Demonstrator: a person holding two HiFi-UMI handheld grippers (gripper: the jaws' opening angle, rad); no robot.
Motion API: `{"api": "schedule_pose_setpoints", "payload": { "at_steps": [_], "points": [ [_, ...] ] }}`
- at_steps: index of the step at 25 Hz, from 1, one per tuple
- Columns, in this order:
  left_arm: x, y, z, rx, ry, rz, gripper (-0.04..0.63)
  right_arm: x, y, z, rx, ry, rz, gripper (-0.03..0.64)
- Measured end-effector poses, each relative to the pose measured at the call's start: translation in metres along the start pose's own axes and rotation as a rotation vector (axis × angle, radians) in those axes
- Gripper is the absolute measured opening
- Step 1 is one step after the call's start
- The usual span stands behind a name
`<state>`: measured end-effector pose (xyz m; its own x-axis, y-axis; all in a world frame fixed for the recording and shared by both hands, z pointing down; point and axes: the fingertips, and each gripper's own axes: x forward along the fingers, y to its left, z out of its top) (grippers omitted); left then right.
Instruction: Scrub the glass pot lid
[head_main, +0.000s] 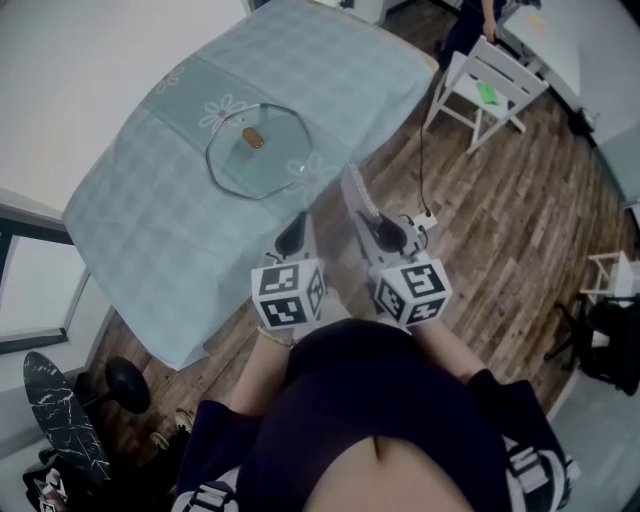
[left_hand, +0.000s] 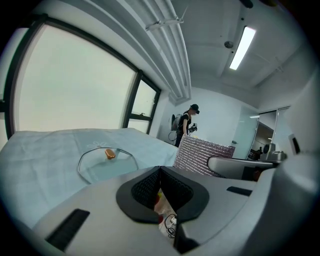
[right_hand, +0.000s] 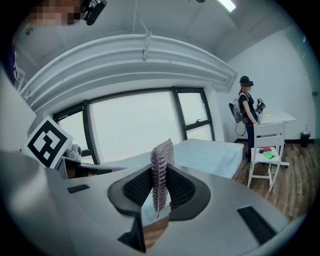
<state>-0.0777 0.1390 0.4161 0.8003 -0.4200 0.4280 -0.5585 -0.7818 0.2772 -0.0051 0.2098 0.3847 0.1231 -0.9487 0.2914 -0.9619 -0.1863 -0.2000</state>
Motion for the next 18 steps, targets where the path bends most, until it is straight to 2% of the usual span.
{"api": "schedule_pose_setpoints", "payload": {
  "at_steps": [10, 18],
  "points": [
    [0.04, 0.033, 0.024, -0.002, -0.01, 0.019, 0.002, 0.055, -0.015, 0.016, 0.01, -0.014, 0.008, 0.08],
    [0.049, 0.058, 0.033, -0.023, -0.014, 0.082, 0.002, 0.081, -0.023, 0.029, 0.014, -0.017, 0.024, 0.08]
  ]
}}
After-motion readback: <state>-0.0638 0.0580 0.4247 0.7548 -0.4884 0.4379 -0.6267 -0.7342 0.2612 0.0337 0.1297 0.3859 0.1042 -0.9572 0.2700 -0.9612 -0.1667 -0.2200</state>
